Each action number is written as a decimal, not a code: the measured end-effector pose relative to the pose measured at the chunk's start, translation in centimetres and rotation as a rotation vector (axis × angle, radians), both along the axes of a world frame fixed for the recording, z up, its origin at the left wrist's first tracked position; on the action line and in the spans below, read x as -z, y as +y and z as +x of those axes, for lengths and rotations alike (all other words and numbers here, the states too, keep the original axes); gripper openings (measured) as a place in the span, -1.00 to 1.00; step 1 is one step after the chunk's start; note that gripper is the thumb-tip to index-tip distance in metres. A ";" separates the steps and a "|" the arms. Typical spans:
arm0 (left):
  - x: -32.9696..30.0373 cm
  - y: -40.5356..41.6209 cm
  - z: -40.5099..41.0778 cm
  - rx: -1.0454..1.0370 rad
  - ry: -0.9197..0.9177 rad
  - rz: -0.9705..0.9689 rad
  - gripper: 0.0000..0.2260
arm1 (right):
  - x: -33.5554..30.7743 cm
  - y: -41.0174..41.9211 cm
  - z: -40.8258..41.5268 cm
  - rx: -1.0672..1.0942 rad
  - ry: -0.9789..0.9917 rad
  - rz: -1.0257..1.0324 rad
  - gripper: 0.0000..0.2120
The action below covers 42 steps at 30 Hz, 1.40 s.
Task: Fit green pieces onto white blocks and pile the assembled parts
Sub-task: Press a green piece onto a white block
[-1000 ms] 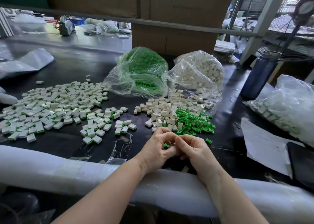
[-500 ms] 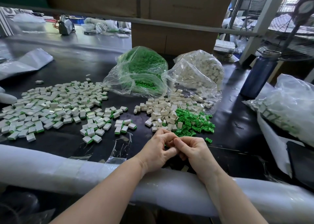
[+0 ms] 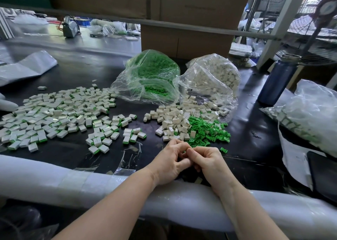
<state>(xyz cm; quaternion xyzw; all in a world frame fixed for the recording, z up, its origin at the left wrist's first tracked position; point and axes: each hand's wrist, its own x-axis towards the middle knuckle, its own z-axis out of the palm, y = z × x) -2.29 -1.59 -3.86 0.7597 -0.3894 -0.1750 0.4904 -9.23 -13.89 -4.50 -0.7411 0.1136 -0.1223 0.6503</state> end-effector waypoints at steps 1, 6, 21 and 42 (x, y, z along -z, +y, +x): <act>0.0 0.0 0.0 0.002 -0.001 0.002 -0.94 | 0.0 0.0 0.0 0.000 0.000 0.001 -0.80; 0.0 0.0 0.0 0.013 0.007 0.010 -0.90 | -0.2 0.0 0.0 -0.006 -0.014 0.023 -0.79; 0.1 0.1 0.2 0.007 0.007 -0.008 -0.93 | -0.1 0.0 0.1 -0.039 -0.009 0.018 -0.79; 0.0 0.0 0.1 0.026 0.014 0.007 -0.79 | -0.6 0.2 -0.2 -0.025 -0.033 0.099 -0.79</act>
